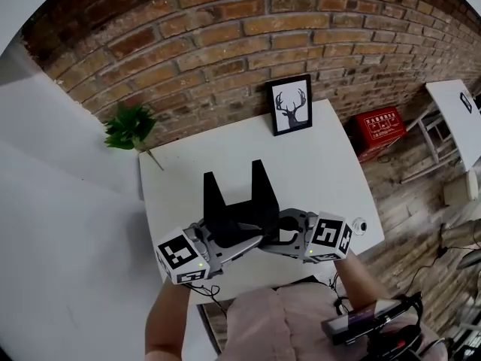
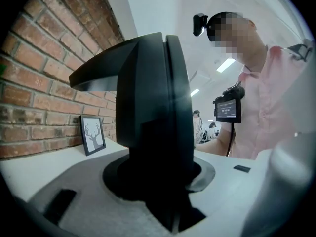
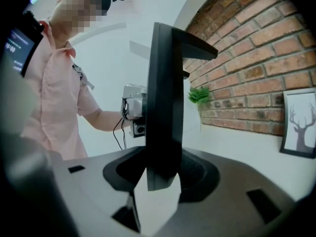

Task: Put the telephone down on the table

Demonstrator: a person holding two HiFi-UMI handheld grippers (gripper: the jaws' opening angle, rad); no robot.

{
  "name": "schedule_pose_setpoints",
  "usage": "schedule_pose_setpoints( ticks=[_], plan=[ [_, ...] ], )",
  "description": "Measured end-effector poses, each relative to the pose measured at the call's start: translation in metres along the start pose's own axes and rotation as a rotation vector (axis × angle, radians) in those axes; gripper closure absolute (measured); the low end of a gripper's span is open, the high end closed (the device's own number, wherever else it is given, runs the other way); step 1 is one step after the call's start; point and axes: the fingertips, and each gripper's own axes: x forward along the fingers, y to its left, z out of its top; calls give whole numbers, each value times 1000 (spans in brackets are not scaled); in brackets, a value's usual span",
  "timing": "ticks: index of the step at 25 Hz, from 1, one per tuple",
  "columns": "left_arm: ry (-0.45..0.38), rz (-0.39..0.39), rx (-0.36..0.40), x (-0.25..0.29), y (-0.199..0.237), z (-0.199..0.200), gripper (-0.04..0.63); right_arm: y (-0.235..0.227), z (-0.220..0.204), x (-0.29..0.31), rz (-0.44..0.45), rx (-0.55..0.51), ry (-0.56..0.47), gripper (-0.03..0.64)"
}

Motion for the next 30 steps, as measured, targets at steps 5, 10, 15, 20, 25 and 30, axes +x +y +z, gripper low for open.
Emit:
schedule_pose_setpoints(
  ticks=[5,10,15,20,25,30],
  plan=[
    [18,-9,-79,8,7,-27,431,-4,-24,3,17,72,8,428],
    [18,-21,-144,14,11,-47,433,-5,-44,4,29,125,19,425],
    [37,-14,-174,20,17,-60,433,-13,-56,-1,-6,135,52,411],
    [32,-11,-216,20,23,-70,433,-20,-55,-10,-20,153,31,419],
    [43,-9,-244,23,30,-79,433,-26,-64,-7,-35,171,52,420],
    [41,-2,-278,22,36,-89,433,-30,-71,-3,-46,177,72,419]
  ],
)
